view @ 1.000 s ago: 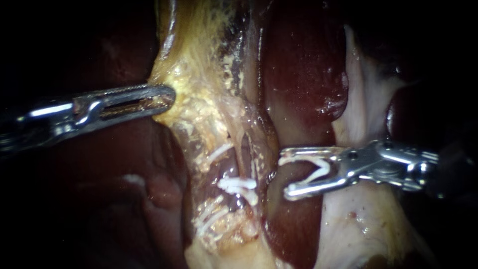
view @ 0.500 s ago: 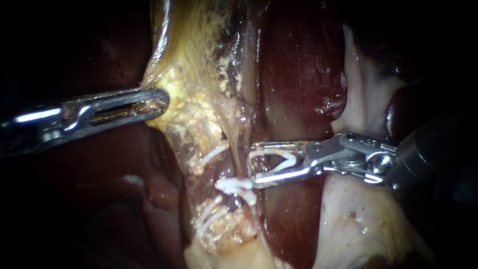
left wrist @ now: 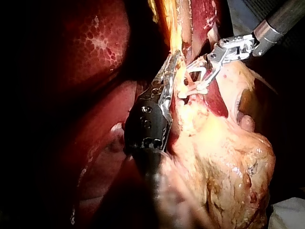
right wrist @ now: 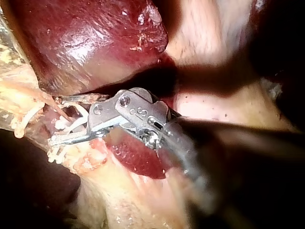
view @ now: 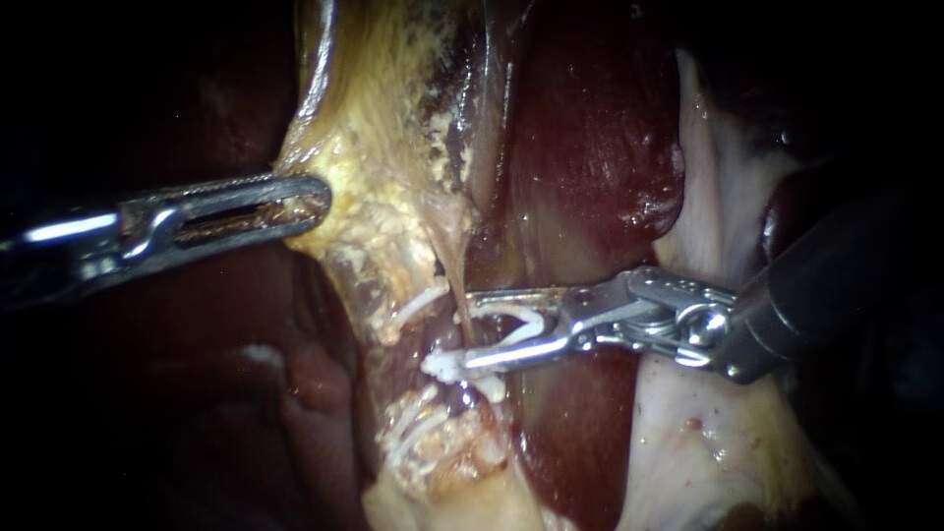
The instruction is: Clipping third clip right tube
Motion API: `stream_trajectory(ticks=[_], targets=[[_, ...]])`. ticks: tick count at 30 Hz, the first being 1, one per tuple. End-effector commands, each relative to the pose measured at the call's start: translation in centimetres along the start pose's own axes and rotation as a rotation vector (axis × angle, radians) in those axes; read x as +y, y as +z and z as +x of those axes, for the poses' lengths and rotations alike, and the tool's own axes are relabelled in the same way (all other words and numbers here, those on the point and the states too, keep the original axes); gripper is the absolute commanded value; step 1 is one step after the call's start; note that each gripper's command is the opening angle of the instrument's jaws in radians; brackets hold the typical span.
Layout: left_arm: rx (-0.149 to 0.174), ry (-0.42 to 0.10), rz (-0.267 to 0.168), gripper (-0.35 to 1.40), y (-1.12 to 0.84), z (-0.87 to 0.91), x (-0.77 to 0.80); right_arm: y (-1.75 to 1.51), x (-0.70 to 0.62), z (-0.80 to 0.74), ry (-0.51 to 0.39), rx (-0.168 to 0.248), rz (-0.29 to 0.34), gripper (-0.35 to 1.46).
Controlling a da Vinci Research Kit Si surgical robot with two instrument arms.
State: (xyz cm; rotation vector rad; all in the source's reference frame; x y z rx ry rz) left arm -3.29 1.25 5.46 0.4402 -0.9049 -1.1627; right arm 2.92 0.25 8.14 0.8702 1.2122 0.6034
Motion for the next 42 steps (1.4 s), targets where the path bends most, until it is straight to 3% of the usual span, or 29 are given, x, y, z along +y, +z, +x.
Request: stream_trajectory(ticks=[1,19,21,22,24,25,28,42], targets=[[0.0,0.0,-0.001,-0.35,0.0,0.0,0.0,0.02,0.0,0.0,-0.002,-0.002,0.003,0.55],[-0.001,0.0,-0.002,-0.35,0.02,0.01,-0.01,0.25,-0.06,0.04,0.053,-0.011,0.022,0.44],[-0.001,0.0,-0.002,-0.35,0.02,0.01,-0.01,0.23,-0.05,0.05,0.065,-0.006,0.012,0.31],[-0.001,0.0,-0.002,-0.35,0.02,0.01,-0.01,0.21,-0.05,0.06,0.078,-0.002,0.01,0.17],[-0.001,0.0,-0.002,-0.35,0.02,0.01,-0.01,0.14,-0.06,0.07,0.144,-0.003,-0.006,-0.31],[-0.001,0.0,-0.002,-0.35,0.02,0.01,-0.01,0.11,-0.06,0.08,0.163,-0.002,-0.012,-0.35],[-0.001,0.0,-0.002,-0.35,0.02,0.01,-0.01,0.05,-0.06,0.12,0.208,0.004,-0.028,-0.35],[-0.001,0.0,-0.002,-0.35,0.03,0.01,-0.01,0.07,-0.05,0.07,0.222,-0.016,-0.041,-0.35]])
